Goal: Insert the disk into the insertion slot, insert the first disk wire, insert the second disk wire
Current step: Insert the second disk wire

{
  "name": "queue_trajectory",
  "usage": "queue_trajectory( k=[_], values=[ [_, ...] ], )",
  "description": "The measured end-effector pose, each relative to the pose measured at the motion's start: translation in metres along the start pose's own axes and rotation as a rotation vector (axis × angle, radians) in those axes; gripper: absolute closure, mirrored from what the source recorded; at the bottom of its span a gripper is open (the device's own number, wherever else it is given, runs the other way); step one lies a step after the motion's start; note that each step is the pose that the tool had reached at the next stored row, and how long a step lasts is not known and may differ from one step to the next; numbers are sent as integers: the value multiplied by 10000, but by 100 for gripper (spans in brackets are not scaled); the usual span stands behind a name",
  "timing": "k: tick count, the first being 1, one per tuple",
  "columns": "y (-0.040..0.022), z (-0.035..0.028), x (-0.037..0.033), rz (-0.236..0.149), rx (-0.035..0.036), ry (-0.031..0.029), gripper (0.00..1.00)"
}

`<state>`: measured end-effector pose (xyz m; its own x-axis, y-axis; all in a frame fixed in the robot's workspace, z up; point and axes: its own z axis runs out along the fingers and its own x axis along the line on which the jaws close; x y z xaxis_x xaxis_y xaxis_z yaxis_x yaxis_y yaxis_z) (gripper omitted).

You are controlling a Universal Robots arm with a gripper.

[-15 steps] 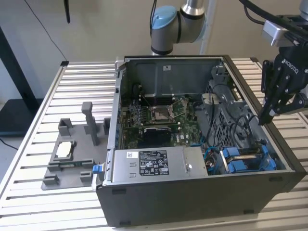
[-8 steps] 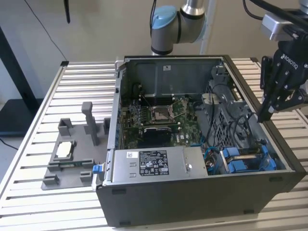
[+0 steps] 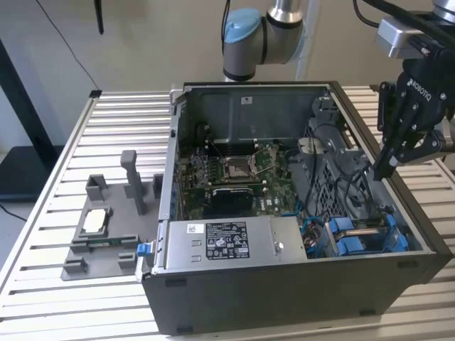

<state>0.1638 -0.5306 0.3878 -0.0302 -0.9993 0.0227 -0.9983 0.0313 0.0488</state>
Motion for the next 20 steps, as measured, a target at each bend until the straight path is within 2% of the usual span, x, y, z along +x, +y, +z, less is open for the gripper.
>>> queue_trajectory(
  k=[10, 15, 17, 20],
  values=[
    [231, 10, -13, 0, 9, 0, 84],
    [330, 18, 15, -35, 153, -2, 84],
    [358, 24, 60, -84, 216, -3, 84],
    [375, 29, 110, -146, 264, -1, 84]
  ],
)
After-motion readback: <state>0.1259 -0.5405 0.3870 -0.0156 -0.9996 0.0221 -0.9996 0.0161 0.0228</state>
